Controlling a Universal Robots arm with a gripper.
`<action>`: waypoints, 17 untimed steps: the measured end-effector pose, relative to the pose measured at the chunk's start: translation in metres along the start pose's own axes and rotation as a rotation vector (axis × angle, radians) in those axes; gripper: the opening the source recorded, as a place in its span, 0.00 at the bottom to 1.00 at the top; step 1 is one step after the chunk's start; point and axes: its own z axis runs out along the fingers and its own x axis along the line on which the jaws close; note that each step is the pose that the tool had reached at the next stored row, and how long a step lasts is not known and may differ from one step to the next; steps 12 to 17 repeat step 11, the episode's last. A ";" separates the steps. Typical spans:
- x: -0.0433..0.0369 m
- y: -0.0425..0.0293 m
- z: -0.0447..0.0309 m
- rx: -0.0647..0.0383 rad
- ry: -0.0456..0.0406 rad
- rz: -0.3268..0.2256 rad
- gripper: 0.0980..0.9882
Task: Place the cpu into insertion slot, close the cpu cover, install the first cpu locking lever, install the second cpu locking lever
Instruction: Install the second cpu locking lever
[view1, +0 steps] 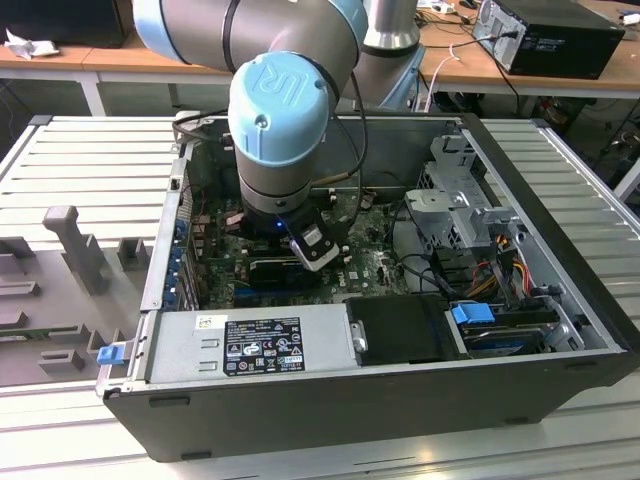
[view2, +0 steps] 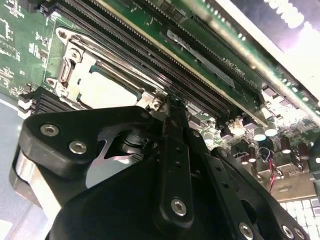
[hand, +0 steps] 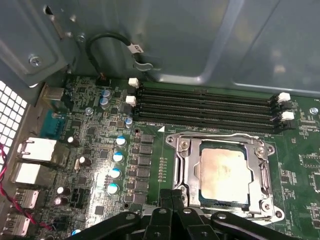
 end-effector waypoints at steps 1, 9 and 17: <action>-0.0001 0.0009 -0.0020 0.000 -0.0001 0.000 0.01; -0.0005 0.0071 -0.0163 0.000 0.0000 0.000 0.01; -0.0005 0.0074 -0.0169 0.000 -0.0001 0.000 0.01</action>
